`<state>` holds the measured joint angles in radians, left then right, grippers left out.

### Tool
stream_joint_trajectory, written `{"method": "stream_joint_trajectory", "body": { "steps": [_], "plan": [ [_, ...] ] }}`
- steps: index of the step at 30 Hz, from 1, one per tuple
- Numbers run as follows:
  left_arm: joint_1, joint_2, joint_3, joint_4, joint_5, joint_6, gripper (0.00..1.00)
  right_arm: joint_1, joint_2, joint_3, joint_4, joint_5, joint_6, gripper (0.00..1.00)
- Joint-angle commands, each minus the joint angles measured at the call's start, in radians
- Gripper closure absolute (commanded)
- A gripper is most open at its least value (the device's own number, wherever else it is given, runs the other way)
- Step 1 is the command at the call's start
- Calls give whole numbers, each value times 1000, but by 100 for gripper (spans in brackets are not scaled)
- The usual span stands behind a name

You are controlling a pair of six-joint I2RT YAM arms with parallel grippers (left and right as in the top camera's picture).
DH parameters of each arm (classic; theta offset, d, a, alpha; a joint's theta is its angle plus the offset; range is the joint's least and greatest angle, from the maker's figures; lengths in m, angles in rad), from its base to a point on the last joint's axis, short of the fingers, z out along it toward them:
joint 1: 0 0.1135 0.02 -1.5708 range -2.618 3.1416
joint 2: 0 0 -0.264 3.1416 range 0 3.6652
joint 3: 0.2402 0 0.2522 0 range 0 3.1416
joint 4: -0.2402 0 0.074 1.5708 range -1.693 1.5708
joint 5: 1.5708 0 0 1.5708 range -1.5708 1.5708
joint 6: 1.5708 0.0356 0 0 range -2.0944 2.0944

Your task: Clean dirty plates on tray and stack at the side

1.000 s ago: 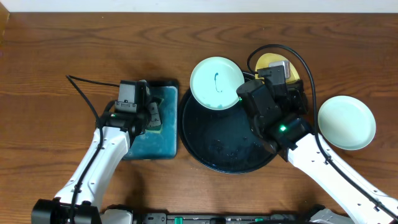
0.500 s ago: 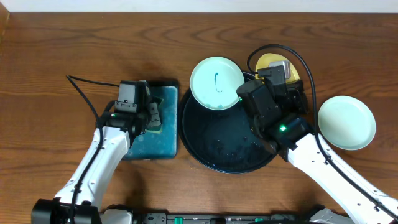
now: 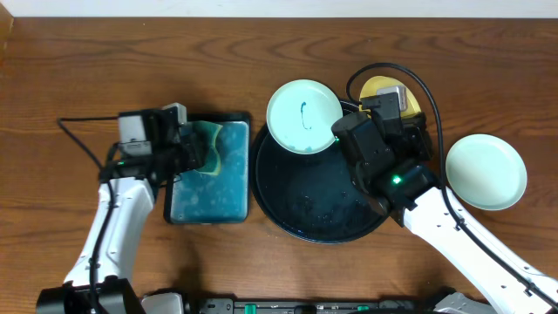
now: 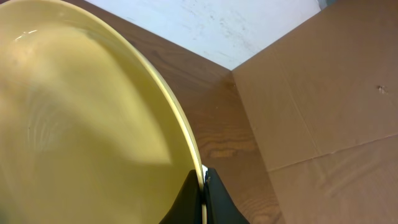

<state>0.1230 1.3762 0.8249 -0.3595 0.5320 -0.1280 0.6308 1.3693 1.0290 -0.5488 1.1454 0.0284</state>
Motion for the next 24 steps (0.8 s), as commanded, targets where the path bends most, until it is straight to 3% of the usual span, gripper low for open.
{"method": "stream_joint_trajectory", "body": {
  "steps": [1,5,24],
  "plan": [
    [56,-11,-6,0,286,137,93,6,-18,26,3,35,-7,99],
    [96,-11,-16,-1,406,188,93,6,-19,26,3,36,-7,99],
    [112,-11,-16,-1,410,203,93,6,-18,26,2,35,-7,99]
  ]
}}
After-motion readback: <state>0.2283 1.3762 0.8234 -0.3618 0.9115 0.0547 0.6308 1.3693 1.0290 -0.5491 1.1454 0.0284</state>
